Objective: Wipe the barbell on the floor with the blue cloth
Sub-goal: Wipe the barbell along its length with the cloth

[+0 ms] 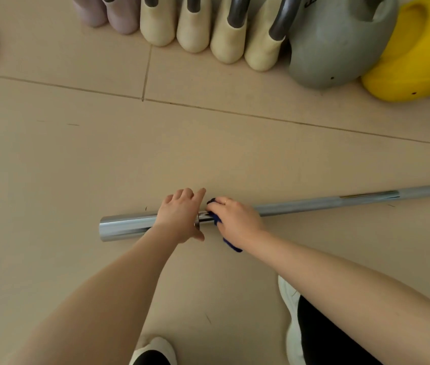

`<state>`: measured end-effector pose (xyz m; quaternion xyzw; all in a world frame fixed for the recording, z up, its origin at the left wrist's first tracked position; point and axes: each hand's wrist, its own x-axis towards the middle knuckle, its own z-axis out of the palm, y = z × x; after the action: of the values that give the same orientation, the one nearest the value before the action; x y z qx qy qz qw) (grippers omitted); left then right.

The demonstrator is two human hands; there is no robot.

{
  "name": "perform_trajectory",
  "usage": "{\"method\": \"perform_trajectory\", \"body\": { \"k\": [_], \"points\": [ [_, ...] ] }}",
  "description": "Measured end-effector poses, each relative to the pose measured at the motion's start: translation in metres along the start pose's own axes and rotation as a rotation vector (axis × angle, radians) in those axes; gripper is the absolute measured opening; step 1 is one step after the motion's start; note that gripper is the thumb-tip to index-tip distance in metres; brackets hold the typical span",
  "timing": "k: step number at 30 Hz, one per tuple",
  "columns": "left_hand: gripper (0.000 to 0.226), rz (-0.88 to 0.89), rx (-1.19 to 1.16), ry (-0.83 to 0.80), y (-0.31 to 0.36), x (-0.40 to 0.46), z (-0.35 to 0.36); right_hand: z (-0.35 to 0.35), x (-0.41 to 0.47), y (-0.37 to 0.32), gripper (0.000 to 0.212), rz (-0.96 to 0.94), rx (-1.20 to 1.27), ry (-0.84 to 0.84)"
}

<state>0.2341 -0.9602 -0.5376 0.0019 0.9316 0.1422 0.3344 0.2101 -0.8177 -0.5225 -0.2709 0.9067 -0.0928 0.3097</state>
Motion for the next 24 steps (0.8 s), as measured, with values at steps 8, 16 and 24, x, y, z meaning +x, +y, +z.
{"method": "perform_trajectory", "body": {
  "k": [8, 16, 24],
  "points": [
    [0.077, -0.112, -0.215, 0.15, -0.01, 0.006, -0.02, -0.015, -0.006, 0.046, 0.025, 0.322, -0.057, 0.163],
    [0.03, -0.136, -0.111, 0.32, 0.016, 0.004, -0.018, 0.007, 0.016, 0.002, 0.034, 0.158, 0.073, 0.22],
    [0.072, -0.073, 0.124, 0.288, 0.013, -0.004, 0.013, 0.014, 0.019, 0.002, 0.036, 0.337, 0.188, 0.437]
  ]
}}
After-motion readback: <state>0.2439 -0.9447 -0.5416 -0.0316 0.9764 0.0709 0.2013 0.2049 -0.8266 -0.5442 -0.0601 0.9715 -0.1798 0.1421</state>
